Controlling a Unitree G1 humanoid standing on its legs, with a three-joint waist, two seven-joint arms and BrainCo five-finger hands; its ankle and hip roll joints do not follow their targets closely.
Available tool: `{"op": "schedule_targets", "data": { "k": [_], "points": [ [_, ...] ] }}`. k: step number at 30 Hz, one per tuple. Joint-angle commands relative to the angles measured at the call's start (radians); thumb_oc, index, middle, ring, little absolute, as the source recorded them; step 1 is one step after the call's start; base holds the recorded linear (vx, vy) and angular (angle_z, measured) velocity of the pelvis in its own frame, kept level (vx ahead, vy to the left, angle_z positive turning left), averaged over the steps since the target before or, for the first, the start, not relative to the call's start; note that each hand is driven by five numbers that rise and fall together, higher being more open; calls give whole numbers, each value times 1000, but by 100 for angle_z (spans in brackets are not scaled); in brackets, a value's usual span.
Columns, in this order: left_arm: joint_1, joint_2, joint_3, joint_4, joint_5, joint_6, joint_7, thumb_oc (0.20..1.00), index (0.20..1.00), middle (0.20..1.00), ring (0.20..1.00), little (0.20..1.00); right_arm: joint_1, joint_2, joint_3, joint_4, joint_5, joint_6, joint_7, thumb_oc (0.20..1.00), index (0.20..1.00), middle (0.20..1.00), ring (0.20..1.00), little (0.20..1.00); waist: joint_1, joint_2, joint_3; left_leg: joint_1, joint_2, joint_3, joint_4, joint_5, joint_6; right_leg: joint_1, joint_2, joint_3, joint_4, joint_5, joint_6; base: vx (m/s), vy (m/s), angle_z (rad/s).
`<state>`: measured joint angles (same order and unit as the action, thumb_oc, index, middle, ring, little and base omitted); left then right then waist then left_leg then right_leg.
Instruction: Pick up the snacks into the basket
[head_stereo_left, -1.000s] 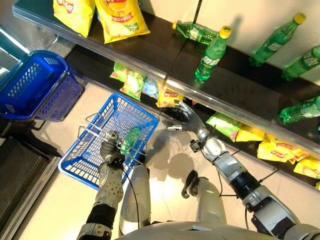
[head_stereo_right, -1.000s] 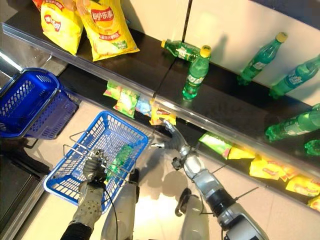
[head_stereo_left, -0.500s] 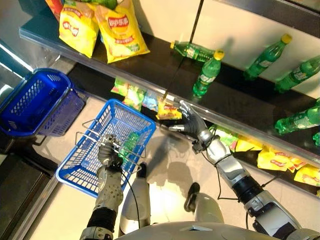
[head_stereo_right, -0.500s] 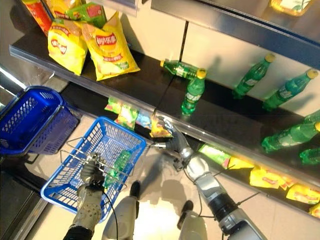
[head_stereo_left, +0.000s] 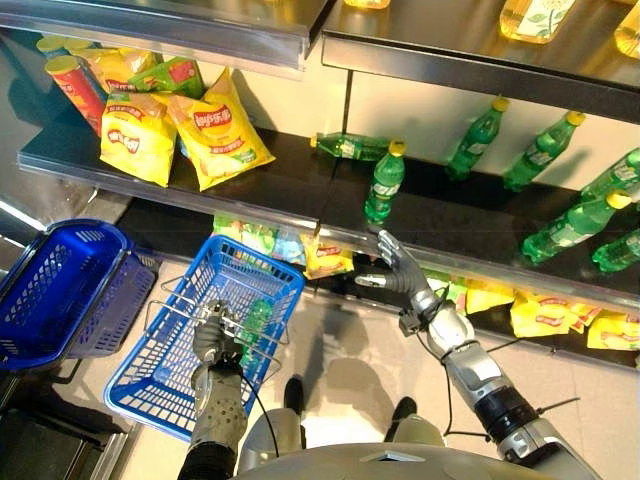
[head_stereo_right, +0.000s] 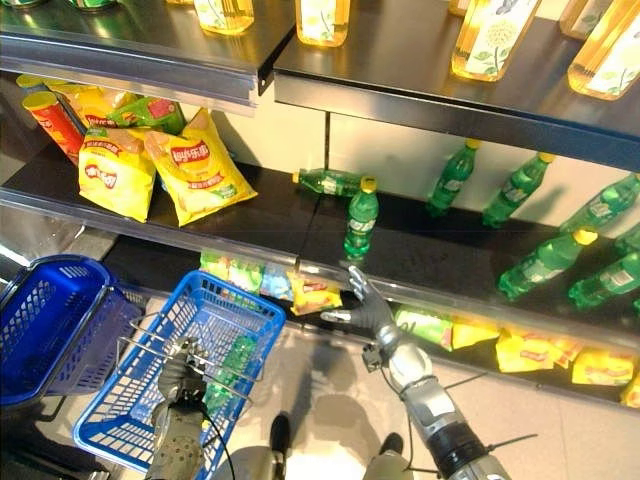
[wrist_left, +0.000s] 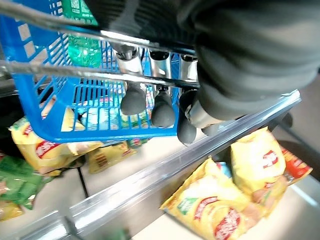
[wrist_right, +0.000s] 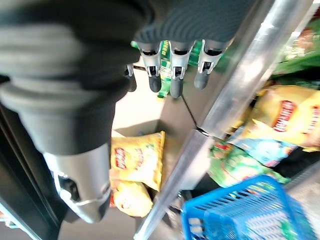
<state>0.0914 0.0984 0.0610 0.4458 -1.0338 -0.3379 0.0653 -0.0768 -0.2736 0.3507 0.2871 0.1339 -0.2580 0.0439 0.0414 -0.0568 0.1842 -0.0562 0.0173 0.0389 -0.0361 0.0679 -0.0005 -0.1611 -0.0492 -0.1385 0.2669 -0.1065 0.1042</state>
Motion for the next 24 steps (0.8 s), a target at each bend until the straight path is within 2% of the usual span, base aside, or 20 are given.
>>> {"op": "schedule_targets", "data": {
  "k": [1,2,5,9,10,11,12,13,14,15,16,17,20,21,24],
  "points": [
    [-62,20,-5,-165,107,-121,-78,200,200,200,200,200,-9,-21,-1,-32,34,-70,10,1000,1000,1000,1000,1000,0,24,-58,-1,-115,-21,-51,24,35,40,72,52,-131,117,-12,54,-37,37],
    [-61,19,-9,-159,120,-121,-76,200,200,200,200,200,-2,-26,-4,-29,27,-71,6,1000,1000,1000,1000,1000,-6,23,-69,-3,-122,-32,-51,26,33,49,94,88,-153,118,-21,68,-51,39],
    [-47,1,-1,-163,117,-114,-79,200,200,200,200,200,8,-25,-4,-16,25,-66,9,1000,1000,1000,1000,1000,0,28,-89,12,-130,-38,-51,21,26,99,77,72,-231,143,-14,79,-89,28],
    [-65,-11,-15,-155,96,-107,-97,200,200,200,200,200,8,-39,-14,2,44,-71,7,1000,1000,1000,1000,1000,0,20,-57,-34,-118,-22,86,-7,-11,142,46,31,-278,168,-14,-20,-48,19],
    [-73,-14,-22,-152,85,-103,-99,200,200,200,200,200,5,-45,-15,3,46,-70,4,1000,1000,1000,1000,1000,-4,15,-52,-54,-101,-1,110,-11,-23,149,33,18,-289,174,-13,-42,36,50],
    [-70,-22,-29,-160,81,-99,-100,200,200,200,200,200,1,-49,-11,1,43,-66,0,1000,1000,1000,1000,1000,-7,4,-52,-63,-46,18,103,-10,-36,158,13,12,-306,179,-6,5,74,49],
    [-66,-22,-26,-160,84,-98,-94,200,200,200,200,200,-1,-51,-7,-6,36,-64,0,1000,1000,1000,1000,1000,-6,-1,-58,-66,-14,9,84,4,-43,161,4,19,-310,177,-3,23,64,33],
    [-65,-22,-26,-161,84,-98,-94,200,200,200,200,200,0,-51,-7,-6,36,-63,0,1000,1000,1000,1000,1000,-6,-1,-57,-64,-14,9,82,4,-43,163,4,19,-310,176,-3,82,95,9],
    [-66,-20,-17,-165,86,-101,-80,200,200,200,200,200,3,-52,-5,-33,35,-63,0,1000,1000,1000,1000,1000,-8,-10,-67,-71,66,-4,45,55,-65,158,-13,26,-302,166,2,60,64,1],
    [-66,-20,-17,-166,86,-101,-80,200,200,200,200,200,4,-52,-5,-34,35,-62,0,1000,1000,1000,1000,1000,-8,-10,-66,-69,66,-4,42,56,-66,158,-12,26,-301,164,1,113,144,9],
    [-71,-17,-13,-169,90,-105,-72,200,200,200,200,200,11,-54,-4,-56,34,-66,-3,1000,1000,1000,1000,1000,-13,-9,-69,-66,145,1,1,113,-85,156,-25,24,-289,149,4,60,71,10],
    [-71,-17,-13,-169,90,-105,-72,200,200,200,200,200,12,-54,-4,-57,33,-65,-3,1000,1000,1000,1000,1000,-13,-9,-68,-61,146,1,-4,115,-86,157,-24,24,-287,148,3,87,137,1],
    [-74,-20,-11,-172,88,-111,-60,200,200,200,200,200,24,-55,-11,-73,37,-71,-21,1000,1000,1000,1000,1000,-20,14,-63,-46,239,13,-51,181,-126,164,-37,12,-273,128,12,78,227,-1],
    [-71,-20,-15,-208,94,-115,-57,200,200,200,200,200,25,-58,-22,-67,34,-69,-33,1000,1000,1000,1000,1000,-22,38,-62,-49,269,18,-51,193,-156,176,-50,1,-277,125,23,52,258,4],
    [-62,-18,-21,-251,100,-108,-63,200,200,200,200,200,26,-58,-29,-69,35,-67,-36,1000,1000,1000,1000,1000,-19,59,-64,-29,261,6,-51,170,-160,193,-58,-2,-281,124,31,70,225,18]
  ]
}}
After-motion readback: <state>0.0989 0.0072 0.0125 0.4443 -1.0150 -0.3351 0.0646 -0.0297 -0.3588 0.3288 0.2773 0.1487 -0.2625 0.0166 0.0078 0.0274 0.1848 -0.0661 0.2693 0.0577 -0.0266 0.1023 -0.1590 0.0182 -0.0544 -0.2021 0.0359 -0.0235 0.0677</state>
